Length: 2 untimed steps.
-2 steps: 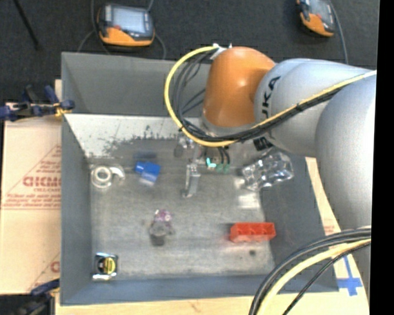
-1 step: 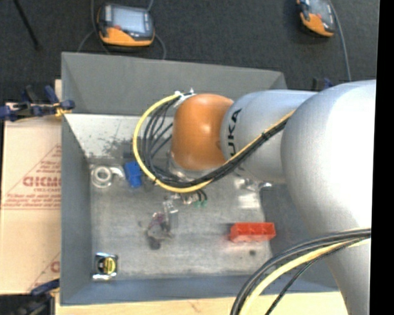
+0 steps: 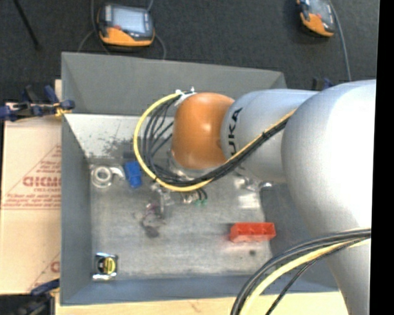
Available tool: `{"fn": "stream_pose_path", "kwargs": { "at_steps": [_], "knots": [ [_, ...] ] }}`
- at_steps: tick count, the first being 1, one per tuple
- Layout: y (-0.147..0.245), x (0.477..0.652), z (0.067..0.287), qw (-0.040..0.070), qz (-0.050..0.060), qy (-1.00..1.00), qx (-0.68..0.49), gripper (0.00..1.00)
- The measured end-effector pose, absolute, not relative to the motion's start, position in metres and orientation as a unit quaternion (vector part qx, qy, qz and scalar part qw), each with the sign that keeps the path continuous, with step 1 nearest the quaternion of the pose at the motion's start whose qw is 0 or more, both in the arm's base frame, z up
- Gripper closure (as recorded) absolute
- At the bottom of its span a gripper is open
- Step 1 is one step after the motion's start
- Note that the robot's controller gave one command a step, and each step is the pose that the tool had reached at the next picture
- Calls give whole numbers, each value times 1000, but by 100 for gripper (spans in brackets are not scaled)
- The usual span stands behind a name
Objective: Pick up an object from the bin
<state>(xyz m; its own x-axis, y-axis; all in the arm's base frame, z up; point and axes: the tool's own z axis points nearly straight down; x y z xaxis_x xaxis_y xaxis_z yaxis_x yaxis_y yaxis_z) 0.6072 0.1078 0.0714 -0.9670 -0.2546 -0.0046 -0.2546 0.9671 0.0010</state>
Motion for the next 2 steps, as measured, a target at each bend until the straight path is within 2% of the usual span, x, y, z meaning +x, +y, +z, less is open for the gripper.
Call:
{"fn": "stream_pose_path", "kwargs": {
  "at_steps": [1, 2],
  "knots": [
    [81, 621, 165, 5, -2, 917, -400, 100],
    [91, 605, 223, 5, -1, 918, -396, 100]
  ]
}}
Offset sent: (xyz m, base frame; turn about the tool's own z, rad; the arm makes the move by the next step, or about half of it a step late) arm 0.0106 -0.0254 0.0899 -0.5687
